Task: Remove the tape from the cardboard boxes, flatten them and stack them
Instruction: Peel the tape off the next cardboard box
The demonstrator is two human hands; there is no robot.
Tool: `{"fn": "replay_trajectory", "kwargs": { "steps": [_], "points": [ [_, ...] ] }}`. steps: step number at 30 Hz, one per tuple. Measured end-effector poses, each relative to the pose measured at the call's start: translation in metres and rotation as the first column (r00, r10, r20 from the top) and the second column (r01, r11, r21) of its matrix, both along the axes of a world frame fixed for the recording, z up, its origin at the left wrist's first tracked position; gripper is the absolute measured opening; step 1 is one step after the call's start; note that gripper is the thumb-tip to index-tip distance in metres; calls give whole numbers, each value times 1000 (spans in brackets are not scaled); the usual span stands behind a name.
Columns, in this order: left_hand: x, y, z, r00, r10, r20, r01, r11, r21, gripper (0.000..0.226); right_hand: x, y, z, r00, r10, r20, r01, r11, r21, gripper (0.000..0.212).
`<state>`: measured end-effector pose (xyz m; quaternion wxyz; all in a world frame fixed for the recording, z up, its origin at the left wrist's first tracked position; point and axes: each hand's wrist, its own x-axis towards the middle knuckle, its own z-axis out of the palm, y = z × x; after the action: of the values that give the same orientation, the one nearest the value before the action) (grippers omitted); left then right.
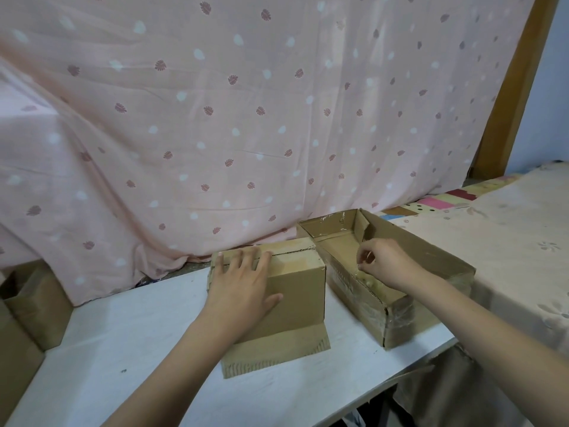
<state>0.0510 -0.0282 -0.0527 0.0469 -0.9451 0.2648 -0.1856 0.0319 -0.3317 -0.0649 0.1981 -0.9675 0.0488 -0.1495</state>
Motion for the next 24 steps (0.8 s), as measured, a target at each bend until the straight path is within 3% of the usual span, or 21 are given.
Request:
{"fn": "replay_trajectory", "kwargs": {
  "steps": [4, 8, 13, 17, 19, 21, 22, 24],
  "points": [
    [0, 1, 1, 1000, -2, -7, 2, 1000, 11, 72, -5, 2, 0, 999, 15, 29, -18, 994, 110, 45],
    [1, 3, 2, 1000, -6, -2, 6, 1000, 17, 70, -2, -1, -1, 1000, -20, 4, 20, 999, -26, 32],
    [1, 5, 3, 1000, -6, -11, 6, 1000, 19, 70, -2, -4, 0, 997, -67, 25, 69, 994, -87, 23],
    [3, 7, 4, 1000, -17, -25, 18, 1000, 12, 69, -7, 1, 8, 982, -104, 156, 114, 992, -57, 22],
    [5, 10, 4, 998, -40, -50, 40, 999, 0, 69, -12, 11, 15, 966, -122, 229, 120, 992, 25, 19],
    [9, 13, 7, 990, -67, -123, 66, 998, -15, 73, -19, 33, 25, 953, -192, 234, 133, 960, 245, 18],
    [12, 14, 10, 984, -76, -163, 72, 997, -27, 73, -23, 46, 31, 950, -237, 201, 142, 906, 398, 23],
    [18, 17, 17, 967, -85, -241, 72, 996, -61, 70, -34, 76, 39, 957, -284, 65, 158, 693, 703, 39]
  ]
}}
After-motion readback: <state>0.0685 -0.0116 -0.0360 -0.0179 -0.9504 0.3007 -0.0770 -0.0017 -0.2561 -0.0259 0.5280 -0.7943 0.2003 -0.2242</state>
